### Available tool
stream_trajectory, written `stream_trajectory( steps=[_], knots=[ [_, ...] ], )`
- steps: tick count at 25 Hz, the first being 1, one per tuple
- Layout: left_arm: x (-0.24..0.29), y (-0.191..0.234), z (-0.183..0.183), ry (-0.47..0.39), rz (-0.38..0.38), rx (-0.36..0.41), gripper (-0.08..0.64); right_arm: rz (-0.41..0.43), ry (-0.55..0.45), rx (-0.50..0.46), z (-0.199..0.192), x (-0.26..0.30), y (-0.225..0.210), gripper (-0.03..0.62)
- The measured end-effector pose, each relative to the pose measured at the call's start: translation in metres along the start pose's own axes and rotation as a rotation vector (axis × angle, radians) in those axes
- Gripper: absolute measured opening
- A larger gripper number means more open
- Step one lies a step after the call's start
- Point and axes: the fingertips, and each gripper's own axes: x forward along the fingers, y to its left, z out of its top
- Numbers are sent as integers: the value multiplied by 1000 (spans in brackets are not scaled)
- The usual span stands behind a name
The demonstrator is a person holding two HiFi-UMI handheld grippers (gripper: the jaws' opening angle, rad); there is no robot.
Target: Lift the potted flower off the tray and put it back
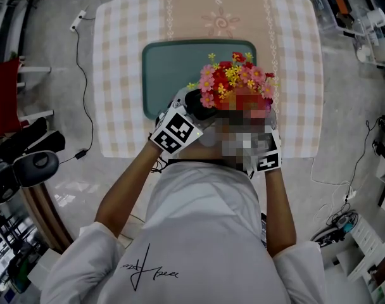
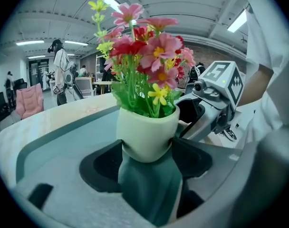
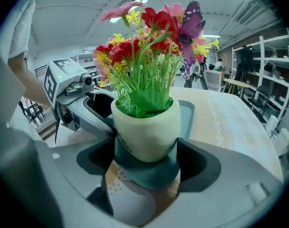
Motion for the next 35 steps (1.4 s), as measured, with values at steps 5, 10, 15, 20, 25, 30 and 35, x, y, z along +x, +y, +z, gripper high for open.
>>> stream_trajectory(
  steps=[5, 10, 15, 20, 25, 30, 35],
  knots=[
    [1, -1, 0, -5, 2, -11, 321, -11, -12, 24, 1, 0, -4, 370],
    [1, 0, 0, -7, 12, -18, 321, -18, -22, 24, 1, 1, -4, 376],
    [1, -1, 1, -3, 36, -31, 319, -24, -23, 23, 0, -1, -6, 370],
    [-2, -1, 0, -5, 59, -54, 318, -14, -20, 23, 2, 0, -3, 368],
    [-9, 1, 5, -22, 76, -72, 316, 5, -34, 5, 11, -3, 0, 368],
    [-23, 0, 7, -18, 87, -68, 316, 16, -37, 6, 18, -7, 10, 368],
    [-36, -10, 10, -34, 104, -82, 316, 34, -55, -13, 22, -17, 20, 367]
  ],
)
